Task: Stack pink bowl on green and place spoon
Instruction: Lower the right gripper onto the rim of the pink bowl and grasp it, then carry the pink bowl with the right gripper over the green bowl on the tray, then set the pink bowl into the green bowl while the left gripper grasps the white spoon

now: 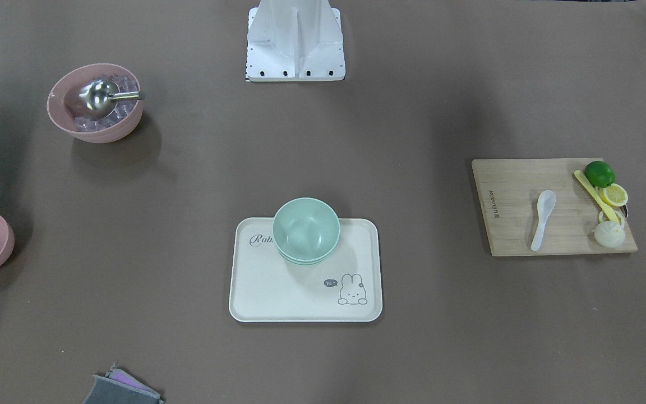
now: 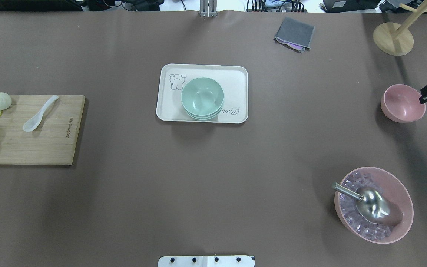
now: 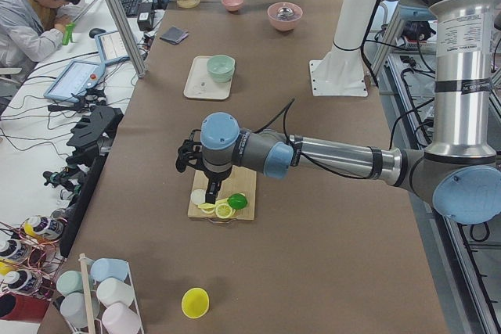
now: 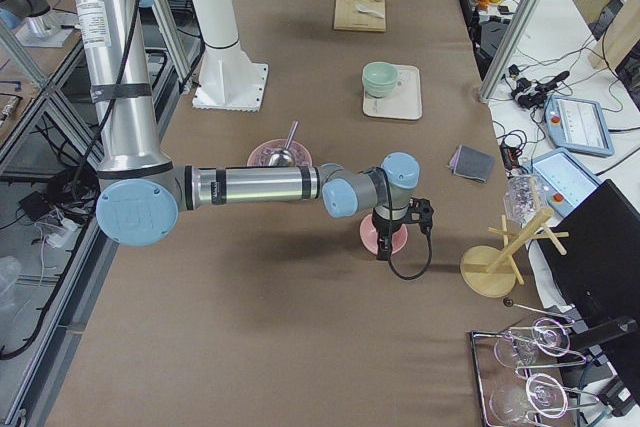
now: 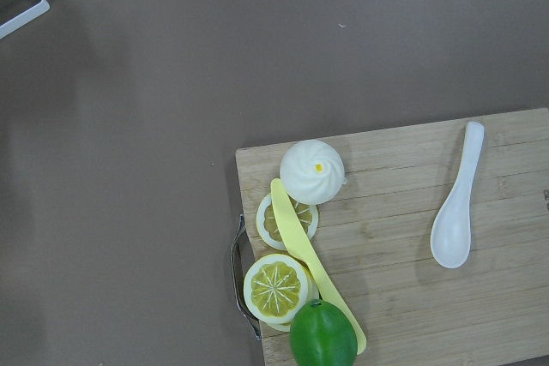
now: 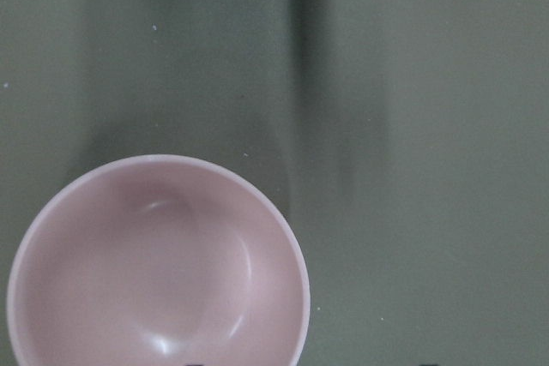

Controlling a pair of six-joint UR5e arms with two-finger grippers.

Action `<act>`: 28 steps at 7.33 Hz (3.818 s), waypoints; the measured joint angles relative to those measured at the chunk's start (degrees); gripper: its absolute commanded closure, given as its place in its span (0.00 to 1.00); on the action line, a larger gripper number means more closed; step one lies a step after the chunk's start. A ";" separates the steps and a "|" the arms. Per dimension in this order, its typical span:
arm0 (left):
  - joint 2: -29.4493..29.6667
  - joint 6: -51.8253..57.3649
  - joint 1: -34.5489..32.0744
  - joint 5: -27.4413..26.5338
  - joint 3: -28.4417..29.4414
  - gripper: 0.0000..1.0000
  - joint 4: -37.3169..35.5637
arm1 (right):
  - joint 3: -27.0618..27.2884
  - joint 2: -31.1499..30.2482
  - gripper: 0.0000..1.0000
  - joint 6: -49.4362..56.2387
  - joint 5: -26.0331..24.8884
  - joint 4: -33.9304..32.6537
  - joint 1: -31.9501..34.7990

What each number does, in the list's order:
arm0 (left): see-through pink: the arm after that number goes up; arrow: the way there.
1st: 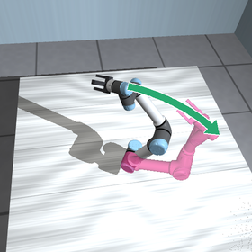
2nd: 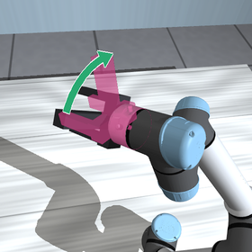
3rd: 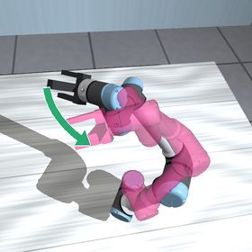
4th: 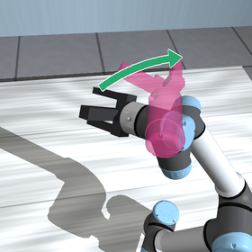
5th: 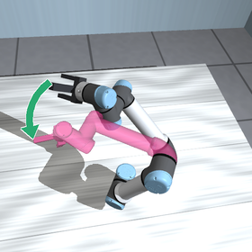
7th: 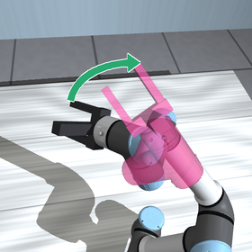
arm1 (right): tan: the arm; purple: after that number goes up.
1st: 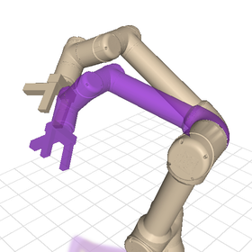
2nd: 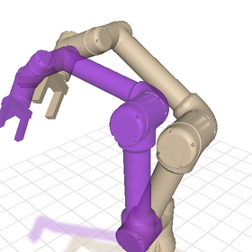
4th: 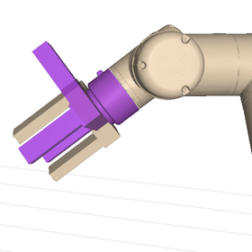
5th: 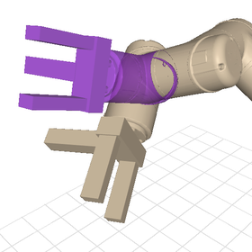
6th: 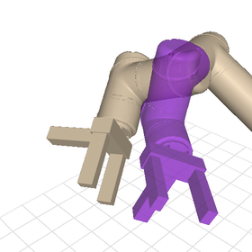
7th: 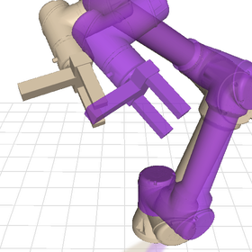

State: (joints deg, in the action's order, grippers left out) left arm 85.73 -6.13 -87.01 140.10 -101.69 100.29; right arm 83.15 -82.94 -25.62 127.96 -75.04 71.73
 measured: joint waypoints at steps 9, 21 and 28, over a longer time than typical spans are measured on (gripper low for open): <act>3.69 0.16 4.59 -0.41 0.62 0.18 0.27 | 0.46 4.79 1.00 -9.54 0.75 -0.75 -3.19; 16.72 -0.02 24.46 -12.92 14.21 0.24 11.42 | 12.05 34.69 1.00 -60.87 -6.69 -12.34 -30.70; 17.01 -0.65 24.52 -12.84 13.92 0.24 11.42 | 1.05 38.32 1.00 -64.84 -8.69 -1.97 -31.67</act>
State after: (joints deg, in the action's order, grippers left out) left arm 102.74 -6.78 -62.49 127.27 -87.76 111.71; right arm 84.20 -44.62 -90.45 119.28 -77.00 40.05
